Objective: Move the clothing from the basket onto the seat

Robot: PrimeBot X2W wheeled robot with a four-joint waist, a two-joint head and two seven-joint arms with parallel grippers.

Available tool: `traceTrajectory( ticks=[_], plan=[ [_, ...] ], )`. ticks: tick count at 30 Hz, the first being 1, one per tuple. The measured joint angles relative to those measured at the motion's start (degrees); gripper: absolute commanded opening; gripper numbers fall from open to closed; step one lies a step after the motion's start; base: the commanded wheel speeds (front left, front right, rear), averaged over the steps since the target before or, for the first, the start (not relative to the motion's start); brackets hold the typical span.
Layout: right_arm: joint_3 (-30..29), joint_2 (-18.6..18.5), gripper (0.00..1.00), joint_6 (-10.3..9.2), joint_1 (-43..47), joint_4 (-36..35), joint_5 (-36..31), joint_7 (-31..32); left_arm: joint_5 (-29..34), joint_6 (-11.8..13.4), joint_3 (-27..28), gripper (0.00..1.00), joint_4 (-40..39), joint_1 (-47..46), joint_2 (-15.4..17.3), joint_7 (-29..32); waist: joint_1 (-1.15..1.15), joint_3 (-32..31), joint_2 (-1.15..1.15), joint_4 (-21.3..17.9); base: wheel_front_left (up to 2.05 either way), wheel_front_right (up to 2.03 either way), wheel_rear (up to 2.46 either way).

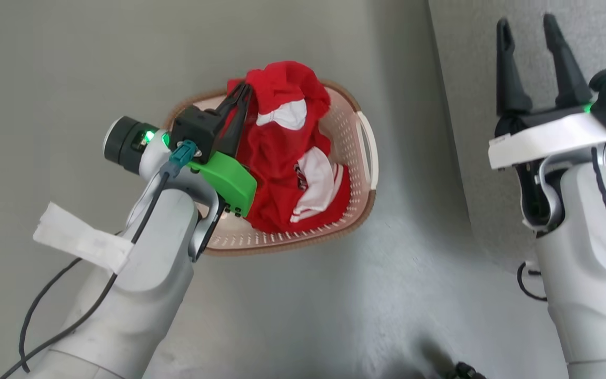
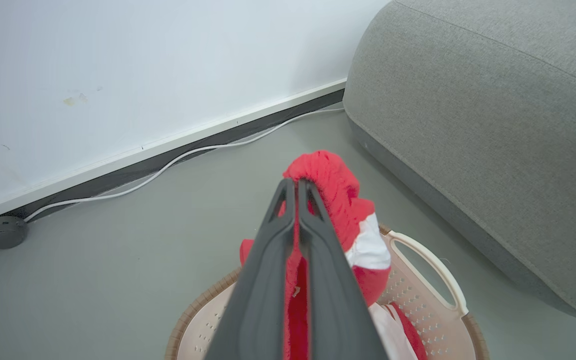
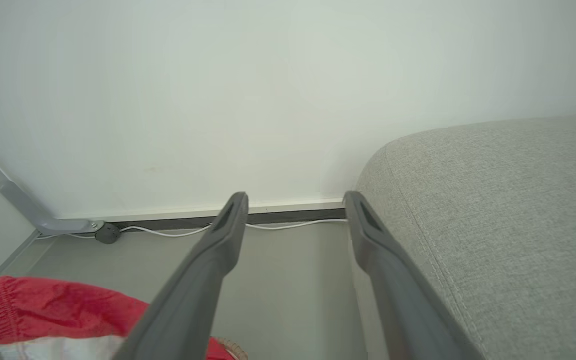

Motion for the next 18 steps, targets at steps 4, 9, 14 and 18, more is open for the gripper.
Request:
traceTrajectory(
  ticks=[4, 9, 14, 18],
  plan=[
    [0.03, 0.01, 1.0, 0.09, 2.05, 0.92, -0.02, 0.01, -0.01, 0.56, 0.93, 0.0, -0.88, 1.84, -0.04, 0.0, 0.0, -3.25, 0.0, 1.09, 0.0, 0.0, 0.0],
    [0.25, 0.04, 1.0, 0.47, 4.62, 2.05, -0.43, 0.0, -0.11, 0.9, 1.67, 0.0, -2.05, 4.02, -0.12, 0.0, 0.0, -7.36, 0.0, 2.38, 0.0, 0.0, 0.0],
    [0.77, 0.08, 1.0, 0.49, 6.49, 3.0, -0.44, 0.0, -0.4, 1.04, 2.22, 0.0, -2.64, 5.61, -0.08, 0.0, 0.0, -10.66, 0.0, 3.31, 0.0, 0.0, 0.0],
    [2.08, 0.16, 1.0, 0.67, 8.26, 4.13, -0.51, 0.01, -0.91, 1.15, 2.91, 0.0, -2.97, 7.52, 0.33, 0.0, 0.0, -13.96, 0.0, 4.13, 0.0, 0.0, 0.0]
  ],
)
